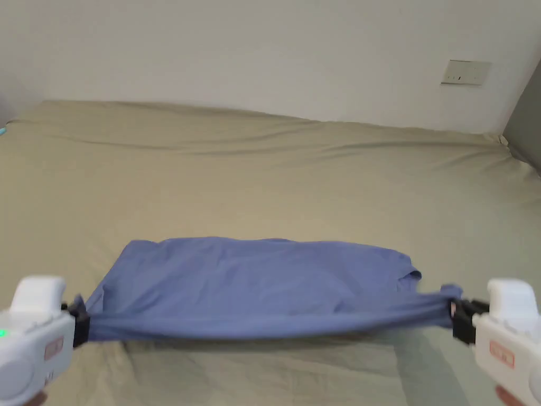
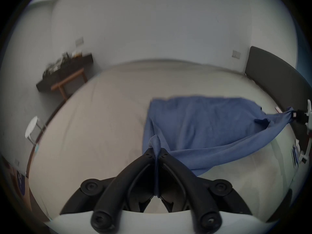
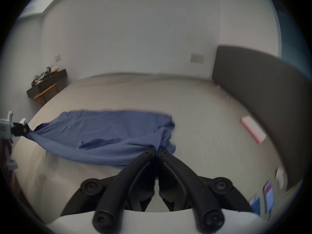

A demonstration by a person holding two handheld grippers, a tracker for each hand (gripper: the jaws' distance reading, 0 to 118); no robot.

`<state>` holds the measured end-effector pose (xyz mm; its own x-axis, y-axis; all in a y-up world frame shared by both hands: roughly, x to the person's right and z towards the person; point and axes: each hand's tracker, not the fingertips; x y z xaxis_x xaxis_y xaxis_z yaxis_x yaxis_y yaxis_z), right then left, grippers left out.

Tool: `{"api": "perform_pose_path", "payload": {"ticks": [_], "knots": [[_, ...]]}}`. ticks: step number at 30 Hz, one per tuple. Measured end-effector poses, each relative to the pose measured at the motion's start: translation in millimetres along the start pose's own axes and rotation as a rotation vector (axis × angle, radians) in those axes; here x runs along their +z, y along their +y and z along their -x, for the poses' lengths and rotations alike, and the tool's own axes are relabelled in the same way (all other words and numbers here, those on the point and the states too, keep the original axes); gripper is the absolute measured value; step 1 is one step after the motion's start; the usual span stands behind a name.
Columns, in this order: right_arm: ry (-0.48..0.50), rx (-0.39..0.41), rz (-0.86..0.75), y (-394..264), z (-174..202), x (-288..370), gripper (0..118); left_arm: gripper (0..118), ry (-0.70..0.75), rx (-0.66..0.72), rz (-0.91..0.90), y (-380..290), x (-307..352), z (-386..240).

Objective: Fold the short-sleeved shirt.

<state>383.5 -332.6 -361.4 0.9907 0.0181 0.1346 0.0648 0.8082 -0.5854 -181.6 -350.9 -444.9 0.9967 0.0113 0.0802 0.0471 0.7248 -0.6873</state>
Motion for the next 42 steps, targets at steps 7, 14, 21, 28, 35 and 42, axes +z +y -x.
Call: {"api": "perform_pose_path", "payload": {"ticks": [7,14,21,28,35,42], "knots": [[0.007,-0.104,0.293,-115.1,-16.2,58.3,0,0,-0.040,-0.069,0.286,-123.0,22.3,20.2],[-0.014,-0.098,0.412,-164.9,-20.2,103.8,0,0,-0.006,-0.185,0.302,-153.1,55.5,19.6],[-0.012,-0.125,0.482,-174.5,-23.4,118.3,0,0,0.013,-0.284,0.321,-150.5,64.0,13.3],[-0.054,-0.078,0.557,-186.8,-16.9,79.8,5,0,-0.011,-0.327,0.405,-163.1,44.5,7.6],[-0.238,-0.095,0.215,-135.4,-2.5,109.5,114,114,-0.056,-0.092,0.060,-117.8,97.3,-2.0],[-0.114,0.085,-0.300,-18.5,78.2,198.5,113,114,-0.086,-0.006,-0.498,-27.1,199.9,-53.8]]}}
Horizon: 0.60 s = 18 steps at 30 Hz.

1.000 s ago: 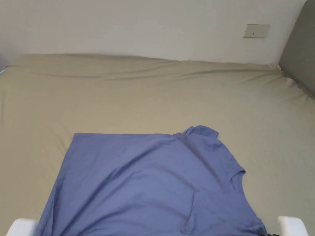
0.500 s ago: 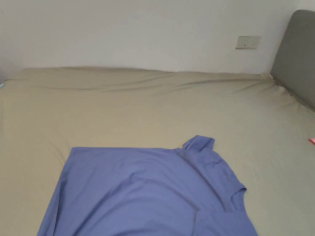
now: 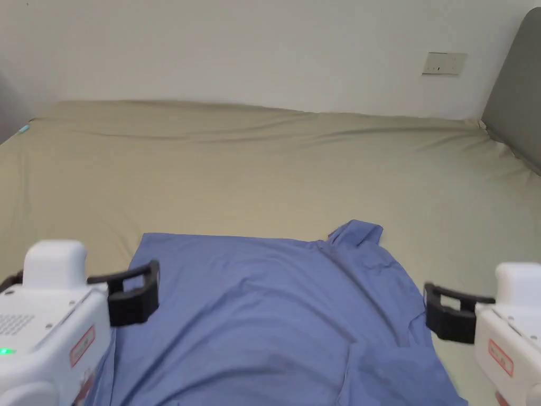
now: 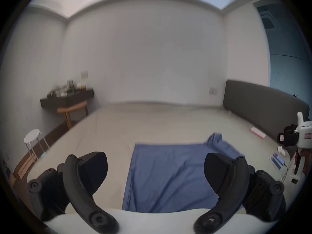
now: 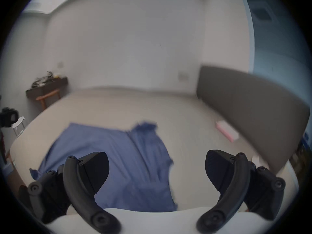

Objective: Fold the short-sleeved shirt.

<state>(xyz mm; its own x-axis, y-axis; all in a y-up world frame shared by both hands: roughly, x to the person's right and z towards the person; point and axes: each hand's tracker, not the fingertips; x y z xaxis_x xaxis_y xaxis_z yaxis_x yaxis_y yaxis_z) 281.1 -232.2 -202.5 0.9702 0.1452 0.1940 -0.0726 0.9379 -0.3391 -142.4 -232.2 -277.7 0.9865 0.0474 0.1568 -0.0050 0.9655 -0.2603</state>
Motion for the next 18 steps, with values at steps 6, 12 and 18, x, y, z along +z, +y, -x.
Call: {"api": "perform_pose_path", "payload": {"ticks": [6,12,18], "knots": [[0.092,0.061,-0.218,60.7,59.6,46.8,36,74,0.031,-0.042,-0.150,34.9,37.1,-44.1],[0.091,0.141,-0.290,72.9,91.4,62.3,0,3,0.071,-0.171,-0.232,46.8,54.8,-69.7],[0.104,0.152,-0.274,67.5,109.1,69.6,0,0,0.063,-0.180,-0.223,43.8,57.0,-67.3]]}}
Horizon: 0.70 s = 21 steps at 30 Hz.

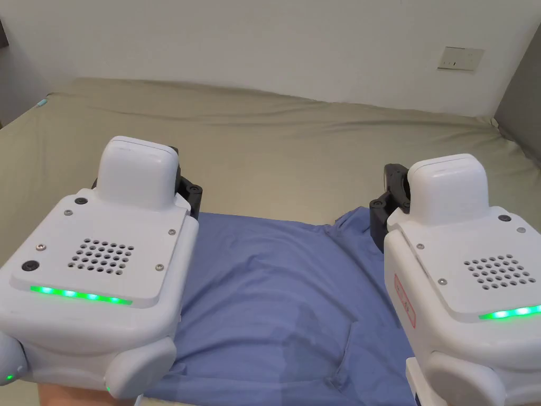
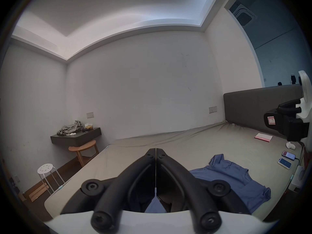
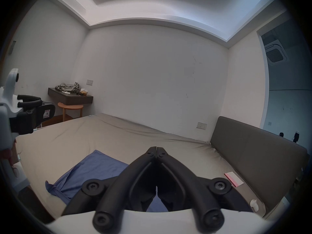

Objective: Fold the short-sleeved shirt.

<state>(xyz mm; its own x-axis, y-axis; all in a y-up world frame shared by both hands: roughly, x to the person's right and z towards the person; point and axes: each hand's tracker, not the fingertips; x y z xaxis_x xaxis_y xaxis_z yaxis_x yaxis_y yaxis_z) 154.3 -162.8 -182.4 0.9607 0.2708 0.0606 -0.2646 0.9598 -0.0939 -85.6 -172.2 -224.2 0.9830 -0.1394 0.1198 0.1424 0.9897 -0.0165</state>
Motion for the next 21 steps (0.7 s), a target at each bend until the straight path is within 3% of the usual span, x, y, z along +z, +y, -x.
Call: {"api": "perform_pose_path", "payload": {"ticks": [8,14,18,20,21], "knots": [[0.001,-0.022,0.026,0.9,-3.1,-1.9,0,0,-0.032,-0.028,0.033,-5.4,-5.7,15.3],[-0.004,0.009,0.128,-30.3,-14.2,-2.3,0,3,-0.020,-0.003,0.313,-90.7,-24.2,58.2],[-0.020,-0.004,0.209,-51.7,-24.4,-3.6,0,35,-0.001,0.101,0.606,-172.4,-26.8,97.1],[-0.027,-0.029,0.240,-61.9,-31.5,-4.8,0,104,0.022,0.101,0.768,-212.5,-32.7,109.5],[-0.033,-0.036,0.257,-65.9,-34.1,-6.1,0,113,0.026,0.085,0.797,-229.0,-32.2,113.1]]}}
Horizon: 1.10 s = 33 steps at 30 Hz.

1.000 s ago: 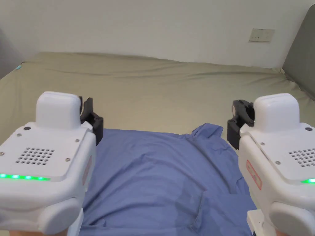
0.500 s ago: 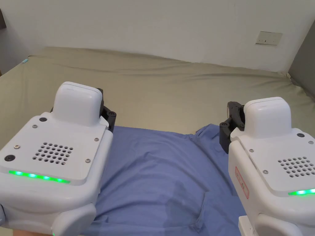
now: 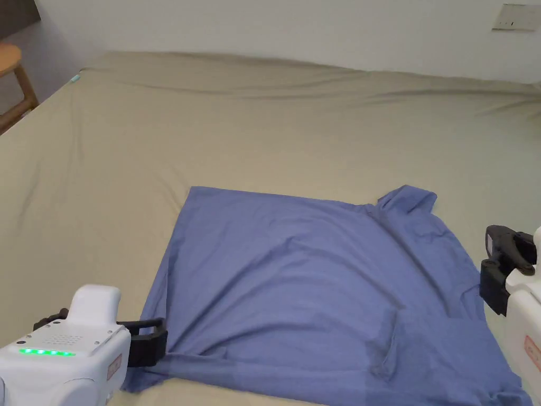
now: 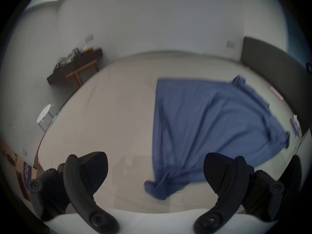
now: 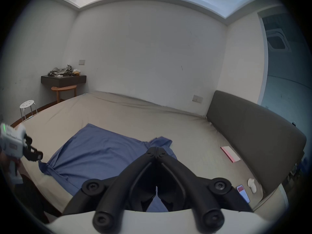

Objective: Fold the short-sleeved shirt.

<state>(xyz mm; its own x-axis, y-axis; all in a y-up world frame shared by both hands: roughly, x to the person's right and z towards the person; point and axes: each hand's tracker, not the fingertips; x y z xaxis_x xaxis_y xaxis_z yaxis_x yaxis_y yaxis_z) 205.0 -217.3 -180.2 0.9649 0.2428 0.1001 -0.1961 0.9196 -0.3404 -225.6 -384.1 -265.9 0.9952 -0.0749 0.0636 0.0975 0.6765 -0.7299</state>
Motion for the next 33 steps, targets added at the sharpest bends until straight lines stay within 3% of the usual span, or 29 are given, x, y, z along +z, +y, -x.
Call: {"api": "perform_pose_path", "payload": {"ticks": [4,8,10,12,13,14,17,21,22,23,24,25,26,27,28,29,33], "knots": [[-0.023,-0.021,0.043,-11.5,-13.5,-9.8,0,113,0.039,-0.042,0.104,-26.3,-28.1,1.8],[-0.042,-0.037,0.066,-16.5,-23.5,-13.0,0,108,0.041,0.008,0.186,-35.0,-46.6,0.8],[-0.059,-0.046,0.074,-17.8,-29.3,-12.5,0,88,0.015,0.011,0.221,-38.6,-50.0,-2.7],[-0.067,-0.063,0.082,-19.0,-37.5,-13.6,0,59,-0.063,0.030,0.196,-38.3,-48.0,-6.4],[-0.073,-0.066,0.089,-19.3,-40.7,-14.6,0,40,-0.058,0.024,0.198,-36.1,-44.3,-7.0],[-0.084,-0.067,0.095,-20.4,-43.2,-13.7,0,8,-0.084,0.018,0.192,-32.2,-40.8,-10.6],[-0.108,-0.079,0.100,-24.3,-55.2,-12.6,0,3,-0.025,-0.054,0.141,-24.9,-27.6,-25.5],[-0.131,-0.091,0.175,-46.0,-72.4,-15.1,0,3,-0.054,-0.010,0.041,-14.2,1.7,-28.1],[-0.113,-0.084,0.233,-55.4,-75.1,-18.0,8,3,-0.048,-0.009,0.022,-12.6,7.0,-28.2],[-0.087,-0.080,0.316,-68.5,-76.6,-22.8,24,3,-0.043,-0.011,0.014,-11.2,11.5,-29.3],[-0.073,-0.085,0.392,-86.3,-78.9,-29.0,58,3,-0.043,-0.012,0.014,-10.0,14.1,-30.0],[-0.063,-0.096,0.440,-102.8,-81.0,-34.1,58,3,-0.042,-0.013,0.018,-9.1,14.4,-30.2],[-0.043,-0.104,0.508,-124.5,-81.8,-40.4,68,3,-0.039,-0.011,0.018,-9.6,15.3,-30.7],[-0.032,-0.114,0.570,-144.9,-83.0,-47.7,81,3,-0.036,-0.009,0.017,-10.3,16.0,-31.2],[-0.035,-0.122,0.638,-164.4,-83.8,-55.1,106,3,-0.033,-0.009,0.022,-10.6,15.5,-31.2],[-0.033,-0.140,0.669,-180.6,-83.3,-59.3,118,3,-0.030,-0.009,0.033,-11.0,14.8,-31.5],[-0.063,-0.213,0.808,-227.0,-96.0,-86.0,112,3,-0.010,-0.012,0.064,-12.1,13.8,-35.4]]}}
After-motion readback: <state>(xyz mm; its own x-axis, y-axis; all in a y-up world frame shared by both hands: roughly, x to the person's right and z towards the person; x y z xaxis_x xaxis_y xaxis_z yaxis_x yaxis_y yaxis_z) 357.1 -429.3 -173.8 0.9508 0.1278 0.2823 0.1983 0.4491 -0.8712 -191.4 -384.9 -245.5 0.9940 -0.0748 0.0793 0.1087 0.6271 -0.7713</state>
